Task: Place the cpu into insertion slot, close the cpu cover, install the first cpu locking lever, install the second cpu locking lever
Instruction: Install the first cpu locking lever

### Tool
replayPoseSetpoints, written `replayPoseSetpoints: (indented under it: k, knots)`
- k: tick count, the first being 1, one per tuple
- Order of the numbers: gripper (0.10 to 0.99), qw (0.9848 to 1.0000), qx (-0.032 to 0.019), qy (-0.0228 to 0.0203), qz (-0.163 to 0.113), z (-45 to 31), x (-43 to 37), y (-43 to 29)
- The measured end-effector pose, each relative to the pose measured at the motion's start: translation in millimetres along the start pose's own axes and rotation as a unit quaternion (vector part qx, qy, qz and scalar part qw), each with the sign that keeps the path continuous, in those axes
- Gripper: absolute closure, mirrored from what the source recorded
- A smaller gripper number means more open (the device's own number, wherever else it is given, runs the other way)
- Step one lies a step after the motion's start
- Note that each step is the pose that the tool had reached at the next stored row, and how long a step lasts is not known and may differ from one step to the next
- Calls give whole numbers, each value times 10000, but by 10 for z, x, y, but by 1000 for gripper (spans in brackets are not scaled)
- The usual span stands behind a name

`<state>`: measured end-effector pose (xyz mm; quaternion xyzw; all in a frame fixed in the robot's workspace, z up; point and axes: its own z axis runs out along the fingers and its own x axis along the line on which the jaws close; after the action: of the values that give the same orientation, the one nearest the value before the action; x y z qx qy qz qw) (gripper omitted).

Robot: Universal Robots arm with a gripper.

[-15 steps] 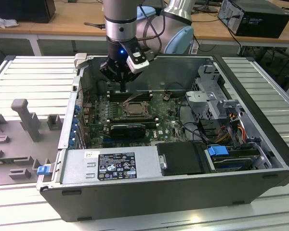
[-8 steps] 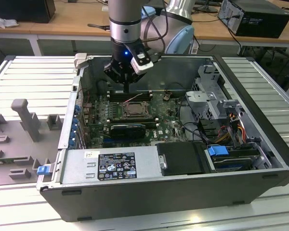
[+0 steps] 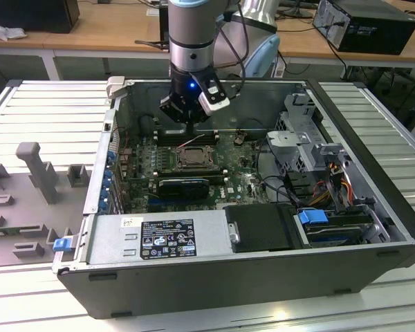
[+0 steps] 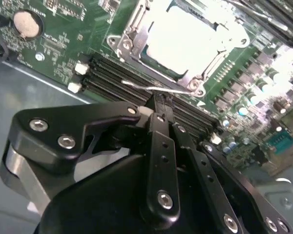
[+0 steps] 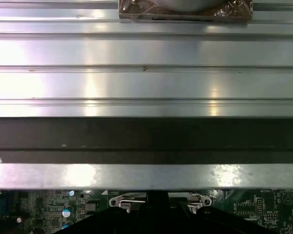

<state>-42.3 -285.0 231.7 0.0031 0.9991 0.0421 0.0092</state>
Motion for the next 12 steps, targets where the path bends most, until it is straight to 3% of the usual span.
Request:
replayPoseSetpoints:
  k: [12]
  knots:
    - [980, 10000, 1, -11, -43, 140, -144, 5]
